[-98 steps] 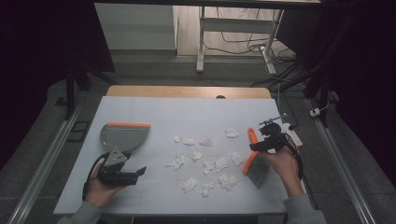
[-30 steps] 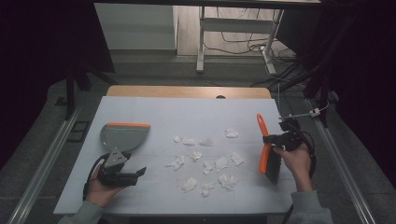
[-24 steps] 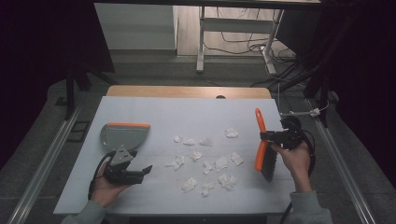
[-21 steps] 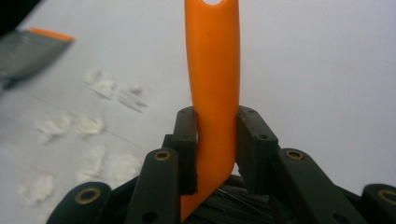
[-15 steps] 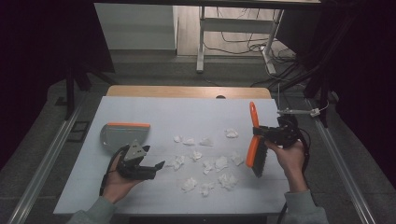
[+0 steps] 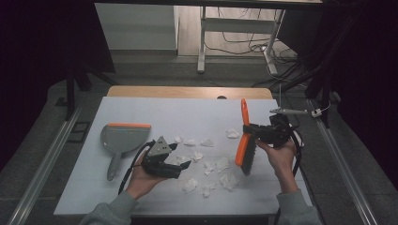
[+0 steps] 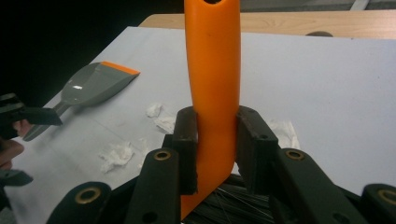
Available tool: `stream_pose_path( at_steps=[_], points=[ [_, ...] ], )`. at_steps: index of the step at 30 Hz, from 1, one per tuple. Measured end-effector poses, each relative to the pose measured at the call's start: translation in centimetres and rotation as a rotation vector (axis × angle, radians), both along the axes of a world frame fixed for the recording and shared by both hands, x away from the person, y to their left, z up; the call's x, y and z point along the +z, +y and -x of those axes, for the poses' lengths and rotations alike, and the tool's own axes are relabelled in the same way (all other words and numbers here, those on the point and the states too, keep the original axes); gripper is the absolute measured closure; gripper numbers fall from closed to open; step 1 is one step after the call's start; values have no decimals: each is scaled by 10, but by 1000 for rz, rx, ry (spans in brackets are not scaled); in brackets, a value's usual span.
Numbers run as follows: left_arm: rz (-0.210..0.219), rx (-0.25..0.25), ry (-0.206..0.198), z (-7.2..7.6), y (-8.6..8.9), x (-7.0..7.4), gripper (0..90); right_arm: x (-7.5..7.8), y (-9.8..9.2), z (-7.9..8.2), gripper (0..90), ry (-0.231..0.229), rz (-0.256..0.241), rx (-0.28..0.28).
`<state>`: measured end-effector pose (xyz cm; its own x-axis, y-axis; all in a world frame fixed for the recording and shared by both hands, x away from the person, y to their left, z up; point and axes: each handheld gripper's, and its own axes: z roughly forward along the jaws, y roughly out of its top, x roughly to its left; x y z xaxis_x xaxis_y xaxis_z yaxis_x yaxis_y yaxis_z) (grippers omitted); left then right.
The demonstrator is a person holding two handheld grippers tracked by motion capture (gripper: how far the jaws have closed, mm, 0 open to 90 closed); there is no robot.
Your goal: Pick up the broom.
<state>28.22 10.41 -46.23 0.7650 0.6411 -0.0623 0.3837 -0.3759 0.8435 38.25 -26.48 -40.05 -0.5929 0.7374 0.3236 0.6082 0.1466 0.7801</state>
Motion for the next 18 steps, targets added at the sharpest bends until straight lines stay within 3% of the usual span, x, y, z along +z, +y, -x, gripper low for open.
stream_pose_path(
  at_steps=[6,15,18],
  points=[
    [-7,-20,-9,-3,-15,2,211,-5,18,0,711,-13,4,0],
    [0,-92,-4,-9,-48,-4,197,-11,42,-1,711,-31,-34,22],
    [-7,-103,-4,-9,-55,-6,194,-12,49,1,711,-47,-44,6]
  ],
)
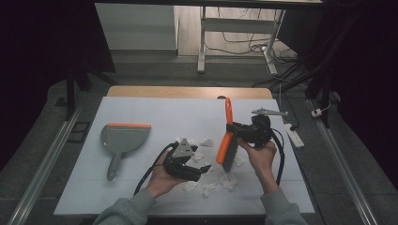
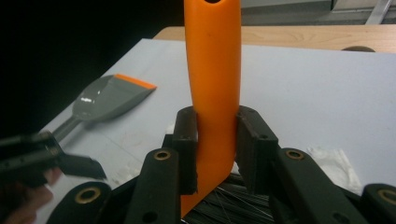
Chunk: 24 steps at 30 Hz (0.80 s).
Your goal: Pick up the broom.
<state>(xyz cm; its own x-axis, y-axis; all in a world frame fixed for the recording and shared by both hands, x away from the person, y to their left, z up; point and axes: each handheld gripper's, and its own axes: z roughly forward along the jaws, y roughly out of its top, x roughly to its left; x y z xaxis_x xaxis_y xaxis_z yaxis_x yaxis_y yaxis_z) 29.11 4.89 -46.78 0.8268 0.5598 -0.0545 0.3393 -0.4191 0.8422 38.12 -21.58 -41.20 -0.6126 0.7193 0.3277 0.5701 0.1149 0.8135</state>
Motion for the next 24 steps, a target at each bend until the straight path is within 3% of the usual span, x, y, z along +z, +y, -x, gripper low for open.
stream_pose_path(
  at_steps=[3,13,18,19,21,22,24],
  points=[
    [-5,0,-2,-2,-10,-3,201,-2,6,2,711,-6,-34,-10],
    [22,36,-1,-8,-19,-8,273,-9,26,8,711,-12,-125,-32],
    [33,60,11,-12,-20,-13,381,-11,33,12,711,-25,-165,-38],
    [35,88,15,-13,-20,-15,406,-11,34,13,711,-27,-172,-43],
    [49,99,17,-14,-19,-16,455,-11,35,14,710,-26,-186,-48],
    [78,113,11,-15,-15,-16,473,-12,35,14,710,-27,-196,-53],
    [85,115,10,-15,-14,-16,514,-14,35,14,710,-23,-213,-60]
  ],
)
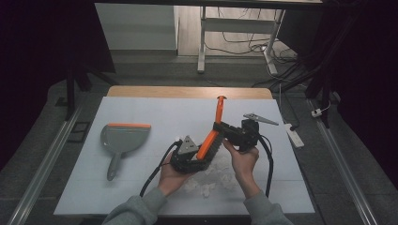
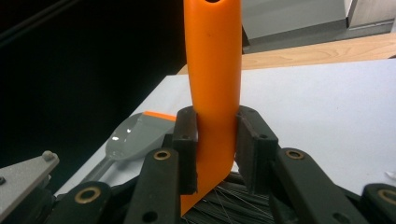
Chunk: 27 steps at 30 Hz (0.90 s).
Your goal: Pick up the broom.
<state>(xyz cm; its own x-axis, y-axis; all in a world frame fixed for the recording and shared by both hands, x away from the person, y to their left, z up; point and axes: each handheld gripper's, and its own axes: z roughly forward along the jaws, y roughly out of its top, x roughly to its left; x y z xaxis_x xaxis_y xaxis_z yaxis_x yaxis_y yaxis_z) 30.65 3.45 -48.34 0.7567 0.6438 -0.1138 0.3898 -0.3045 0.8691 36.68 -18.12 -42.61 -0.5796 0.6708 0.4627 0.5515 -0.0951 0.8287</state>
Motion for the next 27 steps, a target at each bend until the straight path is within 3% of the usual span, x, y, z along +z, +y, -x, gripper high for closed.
stream_pose_path(
  at_steps=[3,4,9,19,21,23,27],
  points=[
    [13,0,8,-1,2,0,568,-2,0,0,710,10,-19,1],
    [8,12,0,-1,2,1,664,-3,2,0,710,16,-23,7],
    [9,37,49,-9,11,-1,744,-3,3,1,709,16,-25,13],
    [-44,4,61,-14,23,5,767,-1,5,0,690,18,-18,51],
    [-53,-17,60,-15,31,13,767,1,5,1,663,-11,1,59],
    [-64,-18,59,-16,39,18,767,7,7,4,597,-65,62,66],
    [-79,-26,71,-18,57,24,767,19,5,8,477,-120,115,138]
  ],
)
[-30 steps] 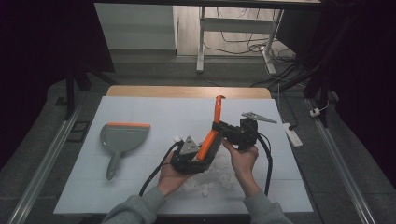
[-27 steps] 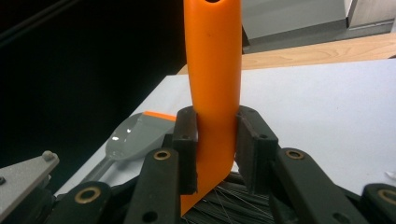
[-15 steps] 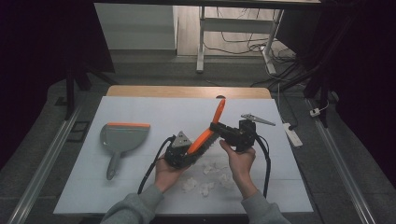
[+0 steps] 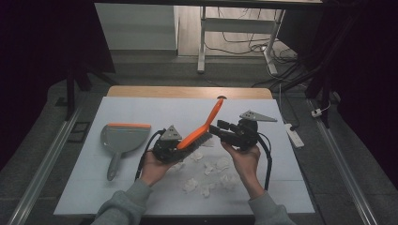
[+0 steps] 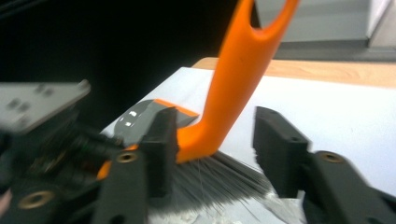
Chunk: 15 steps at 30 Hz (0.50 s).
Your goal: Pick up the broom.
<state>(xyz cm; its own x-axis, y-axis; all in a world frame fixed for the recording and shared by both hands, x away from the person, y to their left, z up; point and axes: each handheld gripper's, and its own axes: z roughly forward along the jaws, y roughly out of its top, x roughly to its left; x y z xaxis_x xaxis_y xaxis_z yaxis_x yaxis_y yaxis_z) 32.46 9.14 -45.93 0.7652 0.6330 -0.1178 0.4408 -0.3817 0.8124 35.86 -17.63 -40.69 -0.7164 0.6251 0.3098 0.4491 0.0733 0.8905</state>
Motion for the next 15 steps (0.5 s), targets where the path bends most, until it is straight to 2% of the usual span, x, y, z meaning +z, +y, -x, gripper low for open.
stream_pose_path(
  at_steps=[4,6,7,8,11,12,14,15],
  points=[
    [-38,-20,10,1,13,6,767,8,-3,4,424,-46,109,60],
    [-58,-42,9,2,18,7,767,11,-6,5,403,-50,152,91],
    [-58,-42,9,2,18,7,767,11,-6,5,403,-50,152,91],
    [-86,-62,21,1,20,8,768,12,-8,6,394,-57,192,118],
    [-110,-84,39,1,21,8,767,13,-9,7,370,-84,258,149],
    [-120,-97,60,0,22,8,767,13,-9,8,365,-93,275,161],
    [-124,-103,69,-1,22,7,767,14,-9,9,355,-107,307,193],
    [-134,-114,75,-1,22,6,767,14,-9,9,355,-107,307,193]
  ],
)
